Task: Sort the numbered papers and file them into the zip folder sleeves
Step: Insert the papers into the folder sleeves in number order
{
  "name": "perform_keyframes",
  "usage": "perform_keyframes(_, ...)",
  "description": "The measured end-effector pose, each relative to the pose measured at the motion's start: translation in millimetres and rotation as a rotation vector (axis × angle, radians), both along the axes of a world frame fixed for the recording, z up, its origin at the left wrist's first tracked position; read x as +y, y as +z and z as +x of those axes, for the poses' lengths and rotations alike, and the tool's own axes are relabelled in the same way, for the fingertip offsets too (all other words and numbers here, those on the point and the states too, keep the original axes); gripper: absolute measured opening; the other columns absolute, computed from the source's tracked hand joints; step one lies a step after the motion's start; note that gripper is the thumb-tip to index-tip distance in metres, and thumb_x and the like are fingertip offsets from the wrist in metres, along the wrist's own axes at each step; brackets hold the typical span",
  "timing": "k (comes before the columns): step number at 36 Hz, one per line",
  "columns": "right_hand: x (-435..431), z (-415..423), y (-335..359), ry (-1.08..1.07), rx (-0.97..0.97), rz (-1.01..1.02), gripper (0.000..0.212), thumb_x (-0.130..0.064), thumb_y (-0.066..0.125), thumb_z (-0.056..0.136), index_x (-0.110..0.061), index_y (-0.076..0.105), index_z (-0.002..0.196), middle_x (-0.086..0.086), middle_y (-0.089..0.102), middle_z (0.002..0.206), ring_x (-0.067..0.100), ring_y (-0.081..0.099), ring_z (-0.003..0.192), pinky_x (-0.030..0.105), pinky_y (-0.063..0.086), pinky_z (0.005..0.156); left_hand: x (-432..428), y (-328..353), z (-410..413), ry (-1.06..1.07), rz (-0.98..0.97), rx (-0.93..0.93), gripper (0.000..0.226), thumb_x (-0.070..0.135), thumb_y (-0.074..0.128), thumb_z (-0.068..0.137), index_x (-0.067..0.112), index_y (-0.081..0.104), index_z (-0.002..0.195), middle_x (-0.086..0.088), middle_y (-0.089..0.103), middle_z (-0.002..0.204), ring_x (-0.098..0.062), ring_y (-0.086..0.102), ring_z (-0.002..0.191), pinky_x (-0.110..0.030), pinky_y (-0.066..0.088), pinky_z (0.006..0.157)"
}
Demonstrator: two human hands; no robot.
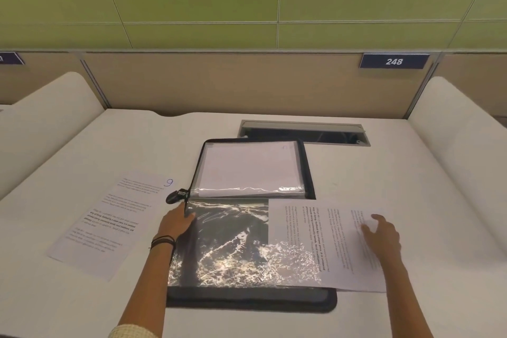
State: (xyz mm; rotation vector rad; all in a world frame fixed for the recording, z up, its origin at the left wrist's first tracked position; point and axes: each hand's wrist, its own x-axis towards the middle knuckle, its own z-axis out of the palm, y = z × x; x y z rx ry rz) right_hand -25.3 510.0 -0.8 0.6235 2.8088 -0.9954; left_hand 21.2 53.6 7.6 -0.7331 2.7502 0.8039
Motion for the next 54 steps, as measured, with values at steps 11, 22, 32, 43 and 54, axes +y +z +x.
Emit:
perform_keyframes(11, -35.3, 2.8, 10.8, 0.057, 0.039, -0.164, 0.04, -0.021, 0.053, 0.094, -0.007, 0.048, 0.131, 0.021, 0.056, 0.127, 0.035, 0.052, 0.118, 0.039, 0.038, 0.1, -3.2, 8.2, 0.5, -0.047, 0.037, -0.027, 0.04, 0.016, 0.051, 0.095, 0.01, 0.045, 0.134, -0.017, 0.055, 0.131, -0.034, 0.05, 0.121, -0.038, 0.036, 0.104)
perform_keyframes(22, -65.8, 8.7, 17.9, 0.163, -0.011, -0.224, 0.037, -0.024, 0.05, 0.096, -0.01, 0.047, 0.13, 0.017, 0.056, 0.127, 0.032, 0.054, 0.114, 0.038, 0.04, 0.097, -6.0, 8.4, 1.1, -0.042, -0.008, -0.048, 0.038, 0.02, 0.051, 0.095, 0.009, 0.046, 0.132, -0.017, 0.057, 0.127, -0.033, 0.053, 0.118, -0.037, 0.037, 0.102)
perform_keyframes(32, -60.4, 17.2, 10.6, 0.162, -0.003, -0.154, 0.039, -0.02, 0.049, 0.096, -0.003, 0.047, 0.131, 0.018, 0.055, 0.128, 0.031, 0.054, 0.114, 0.038, 0.039, 0.099, -7.7, 6.5, 0.9, -0.04, -0.024, -0.049, 0.038, 0.022, 0.051, 0.095, 0.009, 0.046, 0.131, -0.017, 0.058, 0.125, -0.034, 0.053, 0.117, -0.038, 0.038, 0.102)
perform_keyframes(43, -69.6, 17.5, 9.0, 0.221, -0.015, -0.208, 0.033, -0.007, 0.048, 0.096, 0.005, 0.053, 0.126, 0.019, 0.055, 0.13, 0.032, 0.051, 0.12, 0.033, 0.036, 0.101, -7.5, 6.2, -0.9, -0.043, -0.025, -0.041, 0.036, 0.021, 0.051, 0.095, 0.009, 0.049, 0.128, -0.015, 0.06, 0.122, -0.032, 0.055, 0.114, -0.038, 0.039, 0.101)
perform_keyframes(54, -94.2, 14.1, 8.8, 0.248, 0.049, -0.318, 0.019, -0.015, 0.06, 0.09, -0.006, 0.07, 0.104, 0.007, 0.071, 0.097, 0.011, 0.061, 0.073, 0.019, 0.045, 0.063, -13.9, 8.8, -7.7, -0.064, -0.101, -0.055, 0.037, 0.026, 0.051, 0.096, 0.008, 0.047, 0.128, -0.014, 0.06, 0.12, -0.03, 0.057, 0.112, -0.034, 0.041, 0.098)
